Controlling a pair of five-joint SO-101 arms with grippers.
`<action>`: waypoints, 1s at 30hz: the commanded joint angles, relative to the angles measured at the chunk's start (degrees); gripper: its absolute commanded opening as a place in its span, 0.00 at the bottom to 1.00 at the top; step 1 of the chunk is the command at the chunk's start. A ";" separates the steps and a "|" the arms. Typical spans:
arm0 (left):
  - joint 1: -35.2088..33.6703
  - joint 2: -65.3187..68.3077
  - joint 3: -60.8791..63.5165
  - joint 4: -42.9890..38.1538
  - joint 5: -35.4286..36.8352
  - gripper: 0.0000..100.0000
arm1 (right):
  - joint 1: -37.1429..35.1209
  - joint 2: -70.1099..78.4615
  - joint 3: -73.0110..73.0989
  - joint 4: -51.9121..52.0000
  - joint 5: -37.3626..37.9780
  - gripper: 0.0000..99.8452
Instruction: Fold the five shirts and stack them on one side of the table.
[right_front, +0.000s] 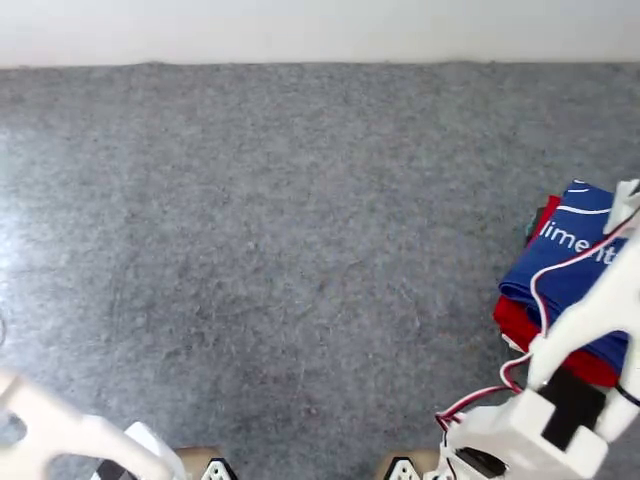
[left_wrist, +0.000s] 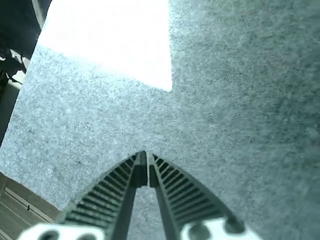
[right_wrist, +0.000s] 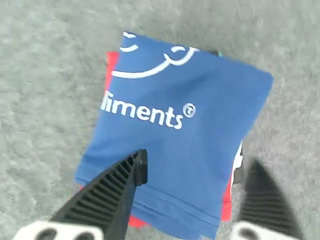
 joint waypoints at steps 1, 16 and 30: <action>2.73 -1.05 -3.38 1.32 0.18 0.02 | -3.03 -4.88 -2.11 2.42 -0.70 0.00; 38.07 -1.14 -7.60 5.89 37.19 0.01 | -8.48 -34.24 34.81 2.24 -13.98 0.01; 61.80 -3.96 9.98 -18.20 60.48 0.01 | -17.10 -68.62 84.57 -29.14 -18.99 0.01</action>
